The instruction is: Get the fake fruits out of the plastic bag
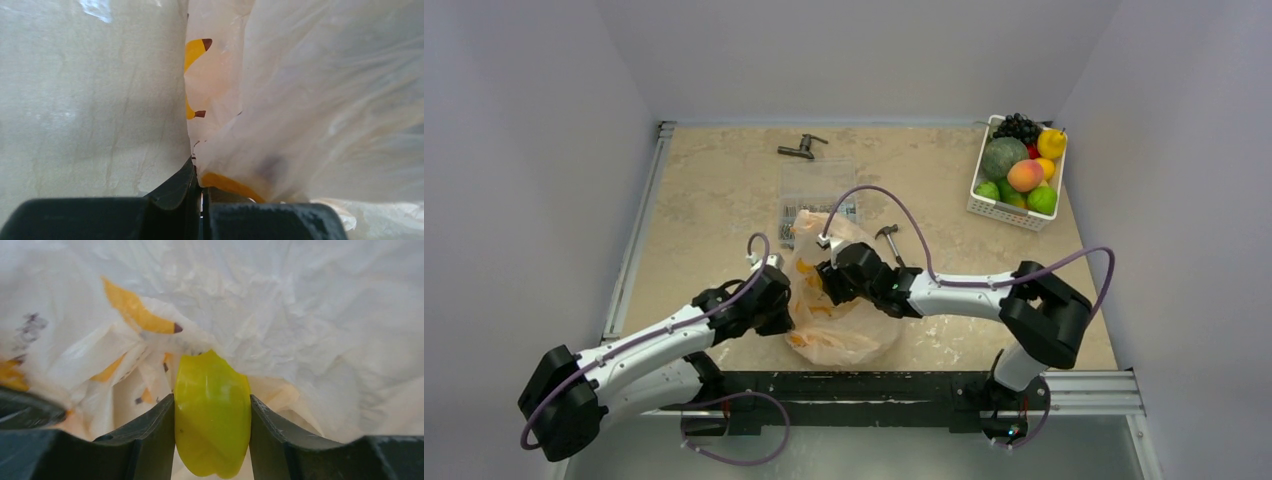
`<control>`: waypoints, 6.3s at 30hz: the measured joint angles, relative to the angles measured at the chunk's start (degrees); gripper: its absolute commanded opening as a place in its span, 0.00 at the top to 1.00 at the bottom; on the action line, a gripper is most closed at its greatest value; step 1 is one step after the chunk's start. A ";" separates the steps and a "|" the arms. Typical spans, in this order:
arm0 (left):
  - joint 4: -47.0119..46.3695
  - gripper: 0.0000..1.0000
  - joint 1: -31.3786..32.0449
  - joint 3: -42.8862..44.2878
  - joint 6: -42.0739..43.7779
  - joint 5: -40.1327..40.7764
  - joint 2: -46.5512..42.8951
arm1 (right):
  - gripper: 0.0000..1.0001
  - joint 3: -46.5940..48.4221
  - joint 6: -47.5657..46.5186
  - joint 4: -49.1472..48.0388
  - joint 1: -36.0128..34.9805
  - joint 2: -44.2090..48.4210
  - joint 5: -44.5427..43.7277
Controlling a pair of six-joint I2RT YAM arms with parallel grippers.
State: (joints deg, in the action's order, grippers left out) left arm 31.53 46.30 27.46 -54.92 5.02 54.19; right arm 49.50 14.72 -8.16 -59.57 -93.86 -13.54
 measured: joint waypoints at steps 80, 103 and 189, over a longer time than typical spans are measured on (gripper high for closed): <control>28.11 0.01 -23.10 30.91 18.62 0.50 -18.91 | 0.91 26.82 0.44 13.77 60.54 4.39 8.98; 26.86 0.00 -23.10 30.88 30.53 -19.39 -22.67 | 0.57 60.33 -7.98 25.03 71.93 -29.29 8.66; 26.91 0.00 -23.10 53.48 26.58 -1.36 -34.16 | 0.01 22.53 12.81 34.75 66.69 58.45 20.26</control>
